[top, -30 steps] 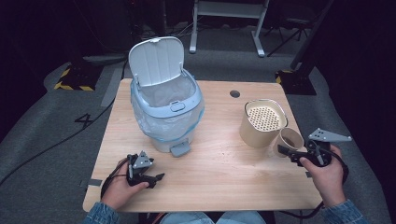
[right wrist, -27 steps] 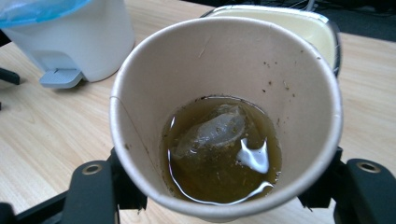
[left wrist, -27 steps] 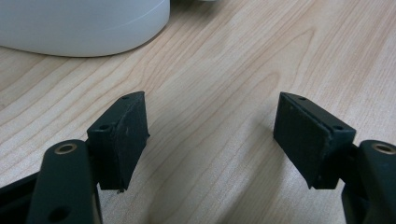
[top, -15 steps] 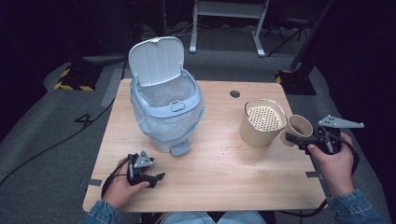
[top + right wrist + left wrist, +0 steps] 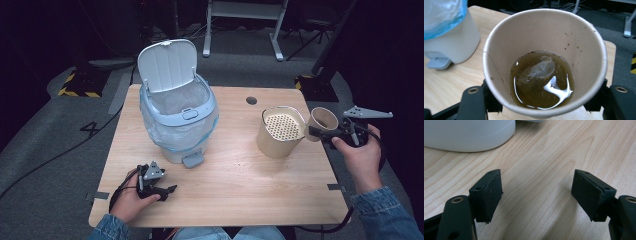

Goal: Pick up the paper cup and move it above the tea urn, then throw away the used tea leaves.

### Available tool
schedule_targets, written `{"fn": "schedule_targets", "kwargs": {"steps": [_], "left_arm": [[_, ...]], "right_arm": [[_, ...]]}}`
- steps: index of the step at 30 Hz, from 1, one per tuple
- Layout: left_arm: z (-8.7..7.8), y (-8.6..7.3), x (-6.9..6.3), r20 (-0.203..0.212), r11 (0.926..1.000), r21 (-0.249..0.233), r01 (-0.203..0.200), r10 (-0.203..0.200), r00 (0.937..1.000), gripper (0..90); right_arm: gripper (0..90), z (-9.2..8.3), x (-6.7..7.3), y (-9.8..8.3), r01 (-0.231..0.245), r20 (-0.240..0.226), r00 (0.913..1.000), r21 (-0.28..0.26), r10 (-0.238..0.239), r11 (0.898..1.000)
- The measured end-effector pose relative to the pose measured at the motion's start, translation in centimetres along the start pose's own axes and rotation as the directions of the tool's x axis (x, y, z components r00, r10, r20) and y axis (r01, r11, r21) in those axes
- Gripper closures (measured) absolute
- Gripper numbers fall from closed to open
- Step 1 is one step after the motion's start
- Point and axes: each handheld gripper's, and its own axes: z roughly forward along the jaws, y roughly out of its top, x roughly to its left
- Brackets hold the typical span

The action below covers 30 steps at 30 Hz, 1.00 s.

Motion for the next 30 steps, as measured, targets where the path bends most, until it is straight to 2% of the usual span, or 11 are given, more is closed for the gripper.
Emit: {"fn": "schedule_targets", "kwargs": {"steps": [6,12,23,26,30], "left_arm": [[0.0,0.0,0.0,0.001,1.0000,0.001,-0.001,0.001,1.0000,25.2],[0.1,0.1,0.1,0.003,1.0000,0.000,-0.002,0.002,1.0000,24.7],[0.1,0.2,0.1,0.003,1.0000,0.002,-0.003,0.003,1.0000,24.4],[0.1,0.2,0.1,0.002,1.0000,0.002,-0.003,0.003,1.0000,24.5],[0.1,0.2,0.1,0.001,1.0000,0.002,-0.004,0.004,1.0000,24.5]], "right_arm": [[34.3,1.4,-0.8,1.4,-0.016,0.032,0.9994,0.020,0.015,1.000],[34.2,3.1,-1.4,2.8,-0.009,0.059,0.9982,0.050,0.006,0.999],[34.0,5.1,-1.8,3.8,0.004,0.097,0.9952,0.089,-0.012,0.996],[34.0,5.4,-1.9,3.8,0.016,0.109,0.9937,0.101,-0.027,0.995],[34.0,5.6,-1.9,3.8,0.054,0.134,0.9883,0.129,-0.072,0.990]]}}
